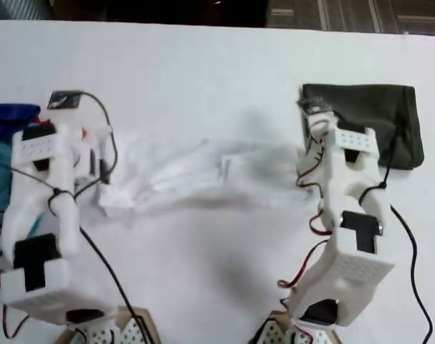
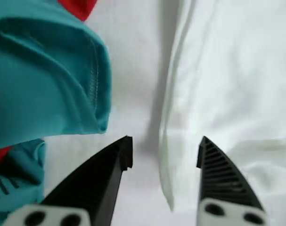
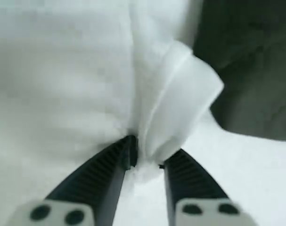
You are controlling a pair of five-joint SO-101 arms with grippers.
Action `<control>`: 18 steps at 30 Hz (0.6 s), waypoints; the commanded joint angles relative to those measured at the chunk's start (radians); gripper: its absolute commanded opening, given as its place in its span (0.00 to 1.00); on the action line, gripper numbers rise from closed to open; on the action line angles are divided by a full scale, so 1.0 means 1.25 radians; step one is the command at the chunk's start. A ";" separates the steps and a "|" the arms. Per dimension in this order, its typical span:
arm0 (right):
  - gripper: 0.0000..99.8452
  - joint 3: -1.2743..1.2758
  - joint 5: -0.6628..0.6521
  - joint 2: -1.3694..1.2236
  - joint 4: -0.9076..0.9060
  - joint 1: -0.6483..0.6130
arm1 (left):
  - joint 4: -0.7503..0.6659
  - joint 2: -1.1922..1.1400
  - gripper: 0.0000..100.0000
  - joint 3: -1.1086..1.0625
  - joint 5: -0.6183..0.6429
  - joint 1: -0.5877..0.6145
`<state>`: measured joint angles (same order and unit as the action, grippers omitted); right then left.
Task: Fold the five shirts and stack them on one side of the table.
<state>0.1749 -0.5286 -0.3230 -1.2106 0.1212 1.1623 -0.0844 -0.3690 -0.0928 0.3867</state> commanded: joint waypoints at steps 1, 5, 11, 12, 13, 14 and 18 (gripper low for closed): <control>0.17 -0.060 -0.007 0.078 -0.090 -0.030 | -0.021 -0.059 0.29 0.035 0.052 -0.037; 0.14 -0.087 -0.007 0.175 -0.125 -0.044 | 0.009 -0.203 0.29 0.129 0.055 -0.034; 0.12 -0.087 -0.005 0.331 -0.174 -0.084 | 0.123 -0.369 0.29 0.305 0.055 -0.044; 0.12 -0.087 -0.002 0.350 -0.181 -0.093 | 0.147 -0.388 0.29 0.330 0.053 -0.049; 0.12 -0.087 -0.001 0.369 -0.188 -0.100 | 0.173 -0.408 0.29 0.352 0.053 -0.058; 0.12 -0.087 -0.001 0.386 -0.193 -0.107 | 0.199 -0.426 0.29 0.374 0.052 -0.072; 0.12 -0.086 0.000 0.438 -0.199 -0.118 | 0.281 -0.481 0.26 0.436 0.049 -0.139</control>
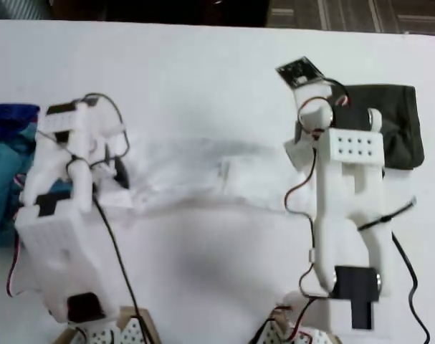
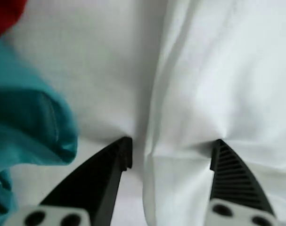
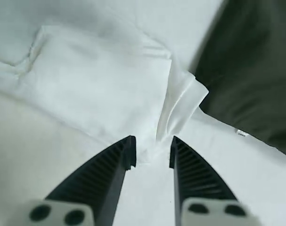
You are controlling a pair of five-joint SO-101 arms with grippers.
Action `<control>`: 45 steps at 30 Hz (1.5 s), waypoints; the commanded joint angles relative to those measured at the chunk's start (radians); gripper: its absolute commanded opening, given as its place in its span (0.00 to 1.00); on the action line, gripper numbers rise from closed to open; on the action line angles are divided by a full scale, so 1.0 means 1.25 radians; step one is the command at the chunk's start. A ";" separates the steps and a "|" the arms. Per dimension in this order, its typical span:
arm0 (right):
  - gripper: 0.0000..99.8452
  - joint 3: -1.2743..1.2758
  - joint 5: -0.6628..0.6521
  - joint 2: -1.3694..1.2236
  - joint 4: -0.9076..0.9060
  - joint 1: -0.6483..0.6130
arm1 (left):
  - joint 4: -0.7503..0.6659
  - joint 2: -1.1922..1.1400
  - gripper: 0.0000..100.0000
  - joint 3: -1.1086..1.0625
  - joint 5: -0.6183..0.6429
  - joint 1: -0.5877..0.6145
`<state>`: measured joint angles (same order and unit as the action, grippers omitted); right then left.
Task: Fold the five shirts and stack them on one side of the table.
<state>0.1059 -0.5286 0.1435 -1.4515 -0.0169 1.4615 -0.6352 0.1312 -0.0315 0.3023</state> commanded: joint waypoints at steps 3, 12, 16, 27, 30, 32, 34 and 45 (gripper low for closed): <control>0.12 -0.031 0.000 0.078 -0.028 -0.004 | 0.076 -0.065 0.11 0.067 -0.018 -0.107; 0.12 -0.018 0.000 0.141 -0.106 0.006 | 0.118 -0.068 0.03 0.079 -0.054 -0.031; 0.12 0.103 0.000 0.191 -0.063 0.042 | 0.166 -0.027 0.03 0.096 -0.125 0.056; 0.12 0.692 -0.001 0.252 0.456 0.214 | 0.258 0.221 0.03 0.084 -0.304 0.052; 0.12 0.808 -0.001 0.252 0.632 0.294 | 0.259 0.281 0.03 0.061 -0.298 -0.050; 0.12 0.860 0.006 0.262 0.700 0.327 | 0.259 0.324 0.03 0.047 -0.296 -0.130; 0.12 0.863 0.044 0.274 0.702 0.321 | 0.259 0.361 0.03 0.042 -0.259 -0.203; 0.12 0.864 0.072 0.278 0.708 0.323 | 0.163 0.439 0.03 0.096 -0.227 -0.555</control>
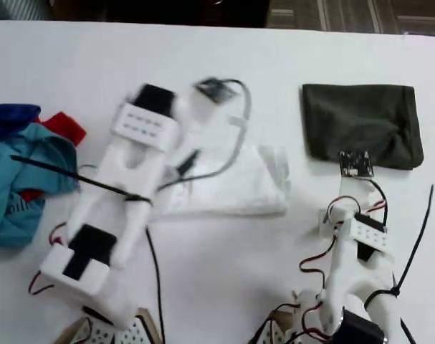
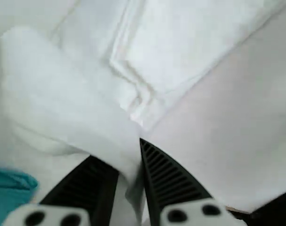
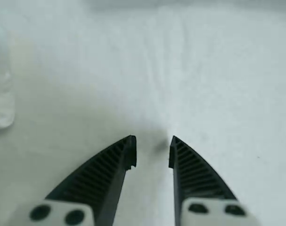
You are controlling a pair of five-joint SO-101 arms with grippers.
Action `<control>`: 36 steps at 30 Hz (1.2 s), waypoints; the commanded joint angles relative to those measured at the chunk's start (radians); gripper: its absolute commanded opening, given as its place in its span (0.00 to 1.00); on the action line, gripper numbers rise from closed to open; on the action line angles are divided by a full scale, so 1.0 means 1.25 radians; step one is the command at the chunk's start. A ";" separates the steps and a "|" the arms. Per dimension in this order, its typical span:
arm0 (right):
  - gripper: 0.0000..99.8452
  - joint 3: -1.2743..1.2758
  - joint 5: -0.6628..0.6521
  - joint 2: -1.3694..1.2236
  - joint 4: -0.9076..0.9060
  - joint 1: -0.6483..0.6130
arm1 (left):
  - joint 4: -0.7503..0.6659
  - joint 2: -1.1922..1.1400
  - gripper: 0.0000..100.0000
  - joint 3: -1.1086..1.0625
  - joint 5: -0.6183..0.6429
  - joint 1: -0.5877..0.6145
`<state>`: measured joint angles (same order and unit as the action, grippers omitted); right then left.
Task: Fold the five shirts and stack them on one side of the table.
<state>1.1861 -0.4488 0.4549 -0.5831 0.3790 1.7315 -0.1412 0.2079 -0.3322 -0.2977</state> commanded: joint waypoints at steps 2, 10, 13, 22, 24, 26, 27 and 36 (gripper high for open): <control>0.12 0.000 0.009 0.029 0.013 0.007 | -0.103 0.044 0.03 0.035 0.043 -0.114; 0.12 0.000 0.009 0.029 0.013 0.008 | -0.282 -0.039 0.03 0.036 0.066 -0.209; 0.12 0.000 0.009 0.029 0.013 0.008 | -0.292 -0.103 0.03 0.037 0.066 -0.222; 0.12 0.000 0.009 0.029 0.013 0.006 | -0.215 -0.196 0.23 0.218 0.066 -0.231; 0.12 0.000 0.009 0.029 0.013 0.006 | -0.190 -0.194 0.23 0.282 0.066 -0.223; 0.12 0.000 0.009 0.029 0.013 0.006 | -0.166 -0.196 0.22 0.339 0.066 -0.201; 0.12 0.000 0.009 0.029 0.013 0.006 | -0.152 -0.198 0.22 0.359 0.066 -0.187; 0.12 0.000 0.009 0.029 0.013 0.004 | -0.085 -0.253 0.04 0.255 0.060 -0.090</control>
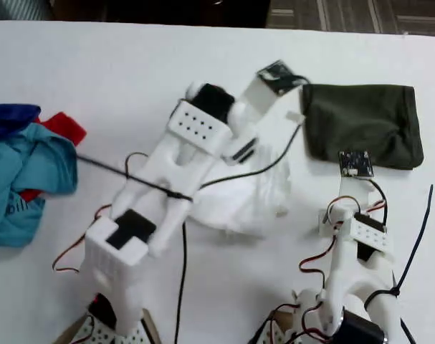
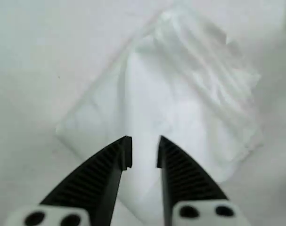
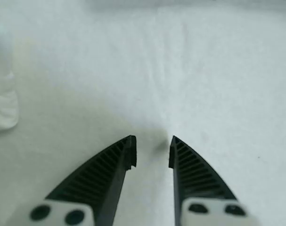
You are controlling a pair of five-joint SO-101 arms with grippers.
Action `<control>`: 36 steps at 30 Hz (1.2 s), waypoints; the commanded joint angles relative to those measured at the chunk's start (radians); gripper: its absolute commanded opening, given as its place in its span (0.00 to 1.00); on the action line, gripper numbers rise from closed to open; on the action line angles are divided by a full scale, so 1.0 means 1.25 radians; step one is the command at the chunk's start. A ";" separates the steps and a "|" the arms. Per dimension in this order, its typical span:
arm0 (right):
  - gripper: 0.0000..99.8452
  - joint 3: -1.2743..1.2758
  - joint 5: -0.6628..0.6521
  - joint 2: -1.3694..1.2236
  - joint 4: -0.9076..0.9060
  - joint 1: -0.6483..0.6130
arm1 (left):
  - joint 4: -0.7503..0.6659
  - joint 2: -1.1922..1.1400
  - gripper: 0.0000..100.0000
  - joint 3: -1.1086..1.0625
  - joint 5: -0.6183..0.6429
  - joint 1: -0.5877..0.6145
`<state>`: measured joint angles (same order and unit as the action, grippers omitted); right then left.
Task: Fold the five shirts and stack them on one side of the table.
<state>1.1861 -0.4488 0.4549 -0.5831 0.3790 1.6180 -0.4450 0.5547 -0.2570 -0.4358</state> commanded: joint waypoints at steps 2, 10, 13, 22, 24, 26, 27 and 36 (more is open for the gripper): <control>0.12 0.000 0.009 0.029 0.013 0.004 | -0.028 -0.042 0.02 -0.041 -0.001 0.038; 0.12 0.000 0.009 0.029 0.012 0.004 | -0.205 -0.167 0.03 -0.044 0.000 0.147; 0.12 0.000 0.009 0.029 0.012 0.004 | -0.233 -0.207 0.03 -0.044 0.000 0.177; 0.12 -0.010 0.009 0.036 0.006 0.008 | -0.178 -0.218 0.03 0.048 0.037 0.220; 0.13 -0.049 0.009 0.036 -0.041 0.003 | -0.133 -0.218 0.03 0.089 0.041 0.217; 0.17 -0.153 0.020 0.030 -0.164 -0.008 | -0.083 -0.218 0.03 0.137 0.042 0.210; 0.19 -0.226 0.044 0.028 -0.230 -0.015 | -0.061 -0.218 0.03 0.161 0.042 0.210; 0.25 -0.767 0.180 -0.149 -0.590 -0.303 | 0.137 -0.216 0.03 0.390 0.042 0.295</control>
<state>0.4281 -0.2708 0.3583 -1.2490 0.1212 1.7331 -0.7334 0.9582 -0.2140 -0.1304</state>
